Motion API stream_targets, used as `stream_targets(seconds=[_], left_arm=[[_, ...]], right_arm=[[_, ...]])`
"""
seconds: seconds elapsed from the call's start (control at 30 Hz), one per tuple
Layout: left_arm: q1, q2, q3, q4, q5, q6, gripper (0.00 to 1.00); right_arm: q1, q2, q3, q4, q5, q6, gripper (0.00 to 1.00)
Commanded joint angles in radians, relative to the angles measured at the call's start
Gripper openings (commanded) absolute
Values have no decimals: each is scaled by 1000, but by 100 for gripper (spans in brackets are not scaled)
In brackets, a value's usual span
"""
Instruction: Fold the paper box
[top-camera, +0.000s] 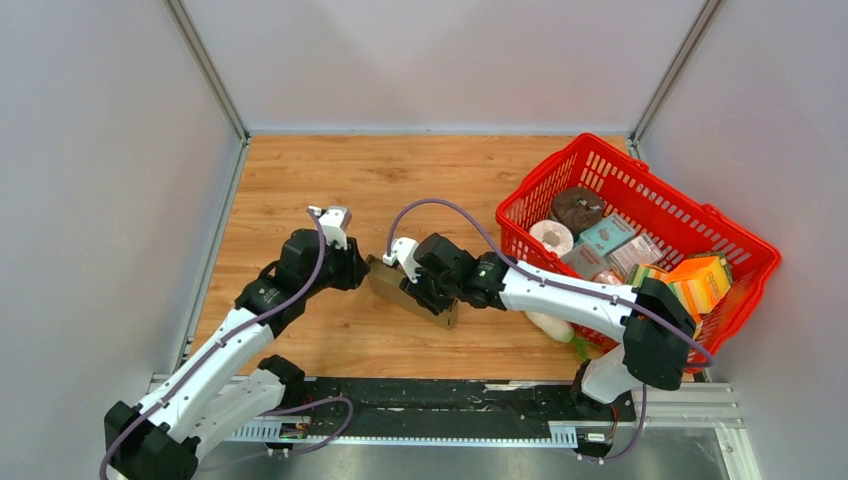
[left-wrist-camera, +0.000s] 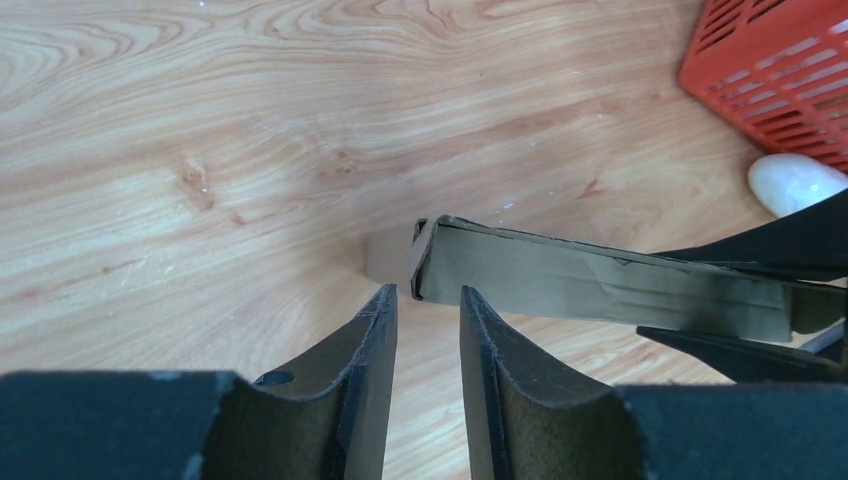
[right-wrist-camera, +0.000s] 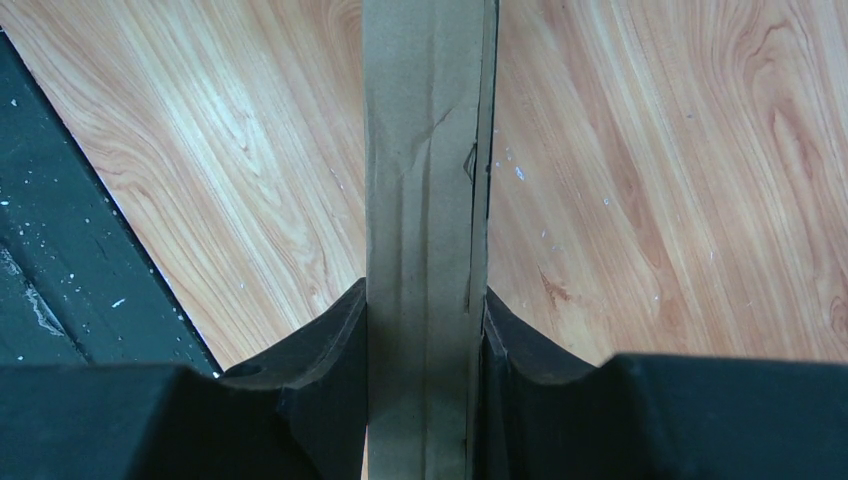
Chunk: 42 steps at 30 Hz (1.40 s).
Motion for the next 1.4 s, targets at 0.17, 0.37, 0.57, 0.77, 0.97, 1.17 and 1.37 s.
stream_targets(seconds=[0.17,0.37,0.57,0.77,0.97,1.17,1.37], left_arm=[[4,76,65,87,-8,133,36],[2,103,85,99,-11,145,35],[4,131,95,101,-3,148,22],[4,140,93,112,-6,153,14],[-4,157,91,72,17,92,0],[-45,128,50,82,-41,110,0],[-59,96,10,55,-106,109,0]], right_arm=[[-17,16,16,-7,-58,-19,27],[-17,19,17,-8,-53,-19,28],[-16,15,19,-10,-48,-16,28],[-17,21,25,-13,-45,-17,28],[-19,25,23,-10,-30,-5,28],[-23,18,20,-2,-19,-2,28],[-36,9,14,2,40,7,29]])
